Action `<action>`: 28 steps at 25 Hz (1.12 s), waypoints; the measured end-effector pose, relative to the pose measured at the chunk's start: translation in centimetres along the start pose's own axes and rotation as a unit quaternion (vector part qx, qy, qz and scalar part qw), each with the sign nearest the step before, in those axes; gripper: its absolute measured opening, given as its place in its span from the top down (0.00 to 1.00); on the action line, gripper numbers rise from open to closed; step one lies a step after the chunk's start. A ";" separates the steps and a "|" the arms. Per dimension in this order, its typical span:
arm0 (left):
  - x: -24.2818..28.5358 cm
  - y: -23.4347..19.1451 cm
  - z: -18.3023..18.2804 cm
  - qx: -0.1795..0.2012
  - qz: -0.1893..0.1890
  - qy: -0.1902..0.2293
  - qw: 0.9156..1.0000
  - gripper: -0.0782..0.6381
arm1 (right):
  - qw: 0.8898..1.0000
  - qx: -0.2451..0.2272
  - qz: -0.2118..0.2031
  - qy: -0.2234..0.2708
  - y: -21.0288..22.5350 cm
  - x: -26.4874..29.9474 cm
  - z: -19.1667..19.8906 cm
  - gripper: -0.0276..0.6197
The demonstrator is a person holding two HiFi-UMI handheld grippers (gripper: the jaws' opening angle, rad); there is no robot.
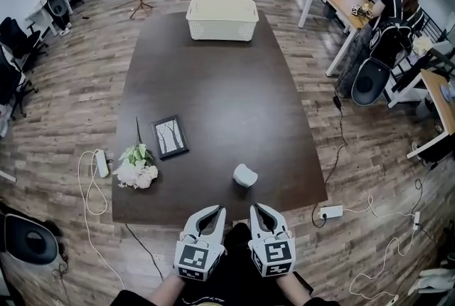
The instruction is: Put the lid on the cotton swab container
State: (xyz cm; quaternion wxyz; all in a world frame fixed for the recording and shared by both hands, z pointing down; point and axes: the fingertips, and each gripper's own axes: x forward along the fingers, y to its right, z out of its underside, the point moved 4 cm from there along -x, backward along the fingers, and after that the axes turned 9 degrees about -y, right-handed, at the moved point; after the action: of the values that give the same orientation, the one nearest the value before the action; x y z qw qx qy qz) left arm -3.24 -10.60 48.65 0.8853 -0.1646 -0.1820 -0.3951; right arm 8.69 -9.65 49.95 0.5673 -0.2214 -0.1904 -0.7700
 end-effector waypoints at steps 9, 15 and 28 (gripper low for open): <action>-0.9 0.3 1.2 -0.007 -0.001 -0.002 1.000 0.88 | 1.000 0.007 0.015 0.008 -0.6 -0.9 1.1 0.94; -1.4 0.2 1.5 -0.010 -0.013 0.002 1.000 0.88 | 1.000 0.004 0.024 0.009 -0.4 -1.3 1.2 0.95; -1.2 0.1 1.6 -0.018 -0.013 0.007 1.000 0.88 | 1.000 -0.019 0.024 0.005 -0.7 -0.9 1.0 0.95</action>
State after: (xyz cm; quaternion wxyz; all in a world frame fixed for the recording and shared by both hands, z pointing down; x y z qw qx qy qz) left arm -4.25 -9.08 49.45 0.8784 -0.1752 -0.1706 -0.4105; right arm 8.39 -8.18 50.29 0.5824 -0.2328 -0.1669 -0.7608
